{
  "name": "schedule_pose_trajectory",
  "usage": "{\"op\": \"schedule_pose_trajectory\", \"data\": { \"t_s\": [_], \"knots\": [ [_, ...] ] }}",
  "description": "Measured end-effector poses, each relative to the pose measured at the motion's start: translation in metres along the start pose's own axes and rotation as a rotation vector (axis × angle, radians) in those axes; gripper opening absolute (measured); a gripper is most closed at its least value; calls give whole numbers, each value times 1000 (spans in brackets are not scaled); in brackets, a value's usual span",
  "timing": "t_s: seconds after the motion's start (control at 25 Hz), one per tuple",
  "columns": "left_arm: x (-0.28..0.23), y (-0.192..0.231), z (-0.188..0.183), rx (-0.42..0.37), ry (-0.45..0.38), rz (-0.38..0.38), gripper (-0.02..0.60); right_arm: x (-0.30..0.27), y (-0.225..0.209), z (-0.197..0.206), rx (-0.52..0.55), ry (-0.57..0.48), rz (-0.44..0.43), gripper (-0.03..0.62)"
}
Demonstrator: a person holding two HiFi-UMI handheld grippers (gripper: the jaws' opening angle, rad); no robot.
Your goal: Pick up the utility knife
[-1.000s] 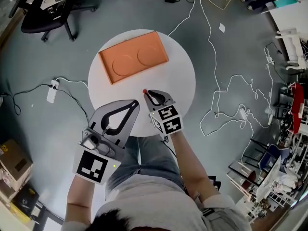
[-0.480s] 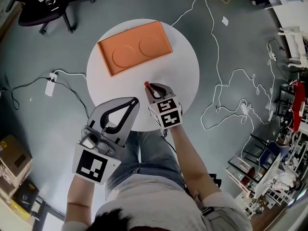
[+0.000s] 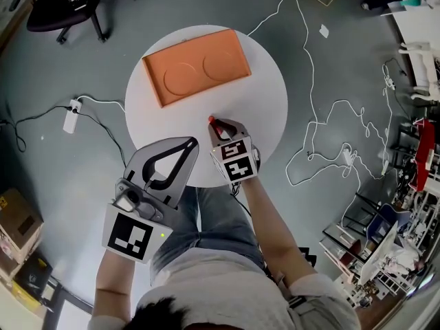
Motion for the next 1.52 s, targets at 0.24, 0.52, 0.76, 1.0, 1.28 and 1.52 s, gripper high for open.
{"op": "schedule_pose_trajectory", "data": {
  "t_s": [0.24,0.52,0.76,1.0,1.28,1.52],
  "knots": [
    [0,3,0,14,-6,-7,8,1,3,-7,62,56,40,69],
    [0,0,1,12,-7,-16,8,1,6,-7,60,47,82,55],
    [6,-2,-3,-2,-10,-25,8,13,5,-16,31,-17,99,15],
    [7,-8,-11,-5,-30,-25,8,26,2,-22,15,-53,102,15],
    [12,-13,-18,-39,-31,-32,9,58,8,-42,-24,-177,92,15],
    [19,-21,-36,-74,-75,-33,8,115,12,-81,-16,-359,111,15]
  ]
}}
Point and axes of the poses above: the fingertips, and each gripper's own axes: x backward along the fingers, y to its left, z out of its underside, the point moved 7 cm from there along x, backward along the fingers, and after that the axes turned 8 degrees about x, right-handed, at the moved point
